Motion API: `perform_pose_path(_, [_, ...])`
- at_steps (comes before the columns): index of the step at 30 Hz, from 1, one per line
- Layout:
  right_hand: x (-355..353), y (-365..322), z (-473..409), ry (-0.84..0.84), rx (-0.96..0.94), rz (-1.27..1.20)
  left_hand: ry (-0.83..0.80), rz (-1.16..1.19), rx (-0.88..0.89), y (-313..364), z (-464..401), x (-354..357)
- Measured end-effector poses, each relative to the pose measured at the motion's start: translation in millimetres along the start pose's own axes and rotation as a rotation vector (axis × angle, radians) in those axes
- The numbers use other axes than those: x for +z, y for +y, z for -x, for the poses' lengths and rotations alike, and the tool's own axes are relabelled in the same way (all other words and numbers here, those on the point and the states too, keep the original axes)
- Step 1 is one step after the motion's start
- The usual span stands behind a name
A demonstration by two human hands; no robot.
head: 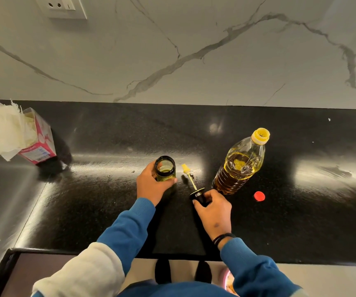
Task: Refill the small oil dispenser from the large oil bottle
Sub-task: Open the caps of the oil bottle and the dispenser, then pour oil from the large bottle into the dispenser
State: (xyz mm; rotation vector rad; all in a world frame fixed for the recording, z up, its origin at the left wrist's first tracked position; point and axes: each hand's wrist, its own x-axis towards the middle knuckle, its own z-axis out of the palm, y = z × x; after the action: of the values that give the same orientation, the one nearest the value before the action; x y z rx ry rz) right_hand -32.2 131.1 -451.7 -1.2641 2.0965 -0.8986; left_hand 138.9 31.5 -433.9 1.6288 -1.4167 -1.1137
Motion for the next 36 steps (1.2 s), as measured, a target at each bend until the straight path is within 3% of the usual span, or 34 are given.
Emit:
perform_pose_path(31, [-28,-12,2,0.061,-0.053,0.143,0.053,0.007,0.016,-2,7,4])
perform_pose_path(36, [-41,-24,8,0.153,-0.131,0.132,0.239,-0.15,0.215,11,22,2])
